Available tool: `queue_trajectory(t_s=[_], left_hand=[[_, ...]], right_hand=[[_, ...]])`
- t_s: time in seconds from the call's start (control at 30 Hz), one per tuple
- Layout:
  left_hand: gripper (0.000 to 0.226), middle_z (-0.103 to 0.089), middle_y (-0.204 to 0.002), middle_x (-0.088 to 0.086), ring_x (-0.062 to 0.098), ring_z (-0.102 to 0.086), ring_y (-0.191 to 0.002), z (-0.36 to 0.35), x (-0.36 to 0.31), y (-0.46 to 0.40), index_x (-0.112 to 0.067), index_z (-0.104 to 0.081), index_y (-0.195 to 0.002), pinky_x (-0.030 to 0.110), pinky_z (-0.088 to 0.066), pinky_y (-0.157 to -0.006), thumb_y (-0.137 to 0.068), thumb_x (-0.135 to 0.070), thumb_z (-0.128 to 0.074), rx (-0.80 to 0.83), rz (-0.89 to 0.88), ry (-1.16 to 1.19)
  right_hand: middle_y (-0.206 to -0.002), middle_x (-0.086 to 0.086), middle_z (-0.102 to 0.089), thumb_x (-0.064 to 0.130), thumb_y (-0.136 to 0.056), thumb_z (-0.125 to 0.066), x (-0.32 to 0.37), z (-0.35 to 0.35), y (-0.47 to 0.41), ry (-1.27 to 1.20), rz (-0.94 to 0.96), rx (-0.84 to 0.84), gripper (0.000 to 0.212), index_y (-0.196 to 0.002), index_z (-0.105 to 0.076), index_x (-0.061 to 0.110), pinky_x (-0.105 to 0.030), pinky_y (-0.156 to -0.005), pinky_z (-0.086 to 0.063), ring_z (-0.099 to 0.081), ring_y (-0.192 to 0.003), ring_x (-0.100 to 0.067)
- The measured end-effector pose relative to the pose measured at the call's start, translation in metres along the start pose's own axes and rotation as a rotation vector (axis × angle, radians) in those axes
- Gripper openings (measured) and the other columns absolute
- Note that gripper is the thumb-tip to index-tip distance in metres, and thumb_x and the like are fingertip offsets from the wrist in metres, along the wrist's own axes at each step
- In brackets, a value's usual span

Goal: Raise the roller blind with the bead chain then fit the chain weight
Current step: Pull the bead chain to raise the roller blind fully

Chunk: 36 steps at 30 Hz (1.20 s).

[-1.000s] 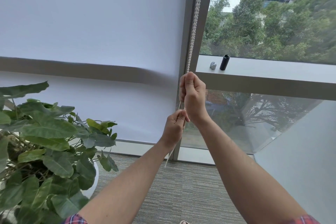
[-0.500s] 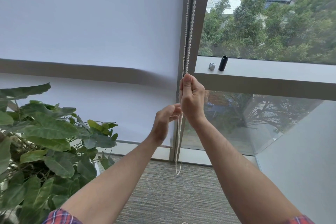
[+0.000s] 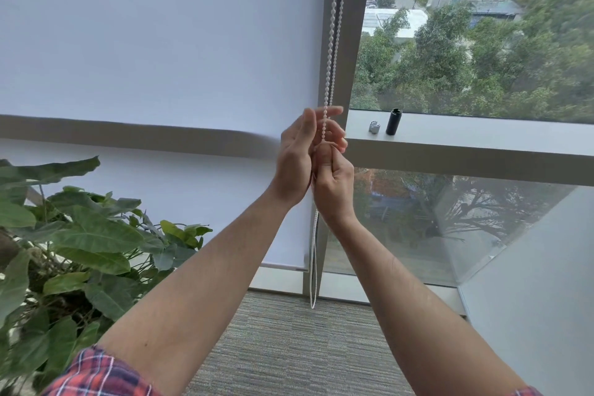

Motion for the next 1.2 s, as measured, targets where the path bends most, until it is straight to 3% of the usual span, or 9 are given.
queue_trajectory(t_s=[0.1,0.17,0.47,0.57,0.7,0.8,0.97,1.1,1.2], left_hand=[[0.037,-0.047,-0.061,0.000,0.020,-0.047,-0.058,-0.004,-0.006,-0.004,-0.014,-0.069,-0.094,0.033,-0.048,-0.064,-0.103,-0.032,-0.039,0.003,-0.027,-0.018],[0.034,-0.038,-0.056,-0.004,0.015,-0.041,-0.053,-0.004,-0.003,-0.002,-0.016,-0.066,-0.081,0.031,-0.046,-0.061,-0.102,-0.026,-0.041,-0.003,-0.031,-0.064],[0.031,-0.036,-0.049,-0.008,0.013,-0.036,-0.048,0.030,0.064,0.049,-0.014,-0.051,-0.070,0.032,-0.045,-0.062,-0.100,-0.018,-0.043,-0.113,0.154,-0.297],[0.031,-0.040,-0.048,-0.011,0.011,-0.039,-0.048,0.043,0.074,0.051,-0.017,-0.051,-0.069,0.033,-0.047,-0.062,-0.099,-0.017,-0.044,-0.158,0.166,-0.410],[0.031,-0.045,-0.059,-0.007,0.012,-0.042,-0.055,0.065,0.081,0.055,-0.017,-0.050,-0.069,0.031,-0.039,-0.055,-0.098,-0.023,-0.042,-0.189,0.151,-0.563],[0.033,-0.044,-0.063,0.001,0.018,-0.040,-0.059,0.075,0.087,0.057,-0.024,-0.050,-0.067,0.034,-0.036,-0.058,-0.098,-0.027,-0.041,-0.173,0.197,-0.545],[0.035,-0.042,-0.056,-0.015,0.008,-0.034,-0.053,0.061,0.107,0.072,-0.030,-0.048,-0.063,0.028,-0.030,-0.052,-0.097,-0.025,-0.041,-0.126,0.293,-0.548],[0.036,-0.033,-0.046,-0.014,0.007,-0.026,-0.045,0.060,0.121,0.087,-0.033,-0.048,-0.061,0.022,-0.023,-0.044,-0.095,-0.025,-0.038,-0.092,0.354,-0.536],[0.034,-0.039,-0.052,-0.013,0.005,-0.031,-0.049,0.057,0.129,0.095,-0.030,-0.050,-0.064,0.024,-0.029,-0.050,-0.096,-0.026,-0.039,-0.050,0.380,-0.568]], right_hand=[[-0.062,0.020,-0.056,0.014,-0.102,-0.041,0.000,-0.001,0.002,-0.018,0.015,0.011,0.030,-0.089,-0.068,0.013,-0.013,-0.058,-0.039,-0.052,-0.057,0.004],[-0.058,0.021,-0.056,0.010,-0.098,-0.040,0.001,0.000,0.007,0.006,0.019,0.005,0.036,-0.073,-0.056,0.031,-0.009,-0.054,-0.035,-0.049,-0.053,0.002],[-0.063,-0.003,-0.056,0.011,-0.095,-0.041,-0.071,0.005,0.066,0.155,-0.232,0.125,0.028,-0.072,-0.057,0.003,-0.040,-0.053,-0.042,-0.048,-0.056,-0.010],[-0.057,0.007,-0.052,0.010,-0.099,-0.045,-0.079,0.007,0.068,0.145,-0.321,0.272,0.034,-0.067,-0.054,0.020,-0.034,-0.052,-0.037,-0.043,-0.052,-0.007],[-0.079,0.013,-0.068,0.009,-0.084,-0.063,-0.078,0.025,0.055,0.239,-0.416,0.518,0.013,-0.083,-0.070,0.020,-0.024,-0.074,-0.051,-0.063,-0.074,0.000],[-0.099,-0.004,-0.073,0.016,-0.073,-0.060,-0.061,0.041,0.031,0.158,-0.404,0.378,0.029,-0.099,-0.073,0.012,-0.030,-0.089,-0.053,-0.068,-0.096,-0.012],[-0.089,-0.023,-0.064,0.023,-0.099,-0.044,-0.013,0.015,0.000,-0.196,-0.236,0.304,0.033,-0.109,-0.063,-0.002,-0.038,-0.074,-0.055,-0.065,-0.081,-0.029],[-0.057,0.008,-0.045,0.026,-0.104,-0.035,-0.003,0.001,-0.008,-0.271,-0.191,0.205,0.036,-0.084,-0.063,0.014,-0.020,-0.045,-0.032,-0.038,-0.049,-0.006],[-0.050,0.013,-0.037,0.030,-0.103,-0.038,-0.013,0.001,0.000,-0.126,-0.175,0.130,0.042,-0.063,-0.053,0.028,-0.025,-0.043,-0.026,-0.030,-0.045,-0.008]])
Point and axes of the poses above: each hand's wrist, its own y-axis away from the middle knuckle, its own z-axis out of the back of the hand, x = y × z, the point moved 2 cm from there along -y, towards the middle knuckle
